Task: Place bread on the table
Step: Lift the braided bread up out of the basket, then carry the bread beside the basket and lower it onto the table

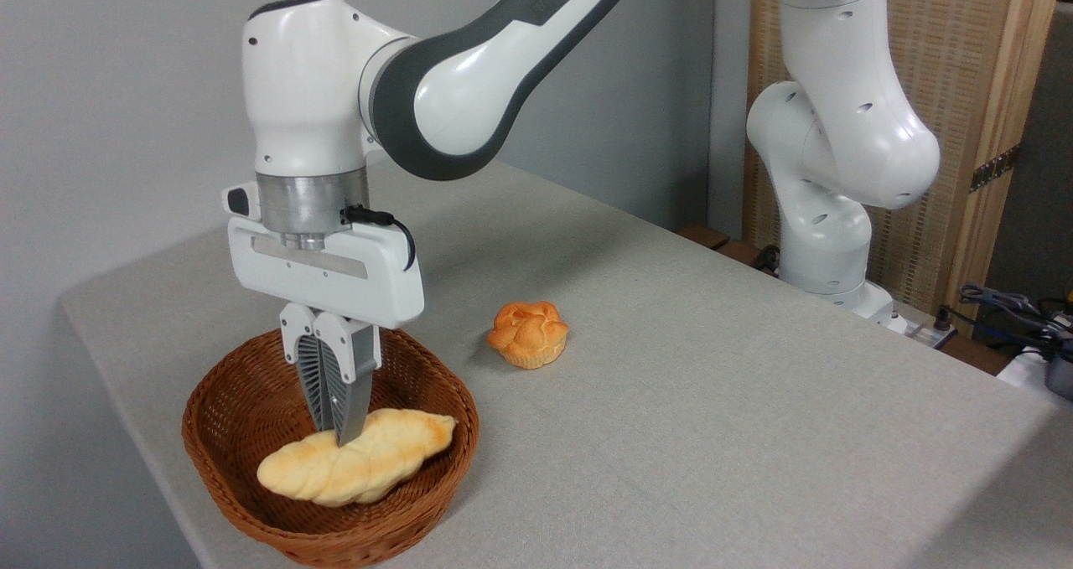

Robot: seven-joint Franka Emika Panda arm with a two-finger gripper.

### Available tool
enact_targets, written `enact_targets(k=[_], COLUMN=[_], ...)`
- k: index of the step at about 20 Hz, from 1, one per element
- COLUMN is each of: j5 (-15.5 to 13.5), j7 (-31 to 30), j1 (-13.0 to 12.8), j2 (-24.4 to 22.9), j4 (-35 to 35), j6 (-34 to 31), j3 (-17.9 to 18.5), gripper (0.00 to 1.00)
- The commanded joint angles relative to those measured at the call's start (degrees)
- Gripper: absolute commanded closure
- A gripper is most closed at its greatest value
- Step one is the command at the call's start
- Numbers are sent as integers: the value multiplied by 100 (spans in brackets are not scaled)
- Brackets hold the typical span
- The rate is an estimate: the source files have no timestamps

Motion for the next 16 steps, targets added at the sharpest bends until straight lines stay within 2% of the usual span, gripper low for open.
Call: enact_targets(k=[1, 7, 11, 16], j5=[68, -2, -177, -213], j7=[-60, -68, -51, -42], j1=[-38, -29, -3, 6], j2=[-184, -614, -922, -1125], j4=[-22, 22, 66, 154], j6=[-118, -636, -1085, -1428], j3=[-36, 26, 52, 43], gripper=[100, 99, 99, 99])
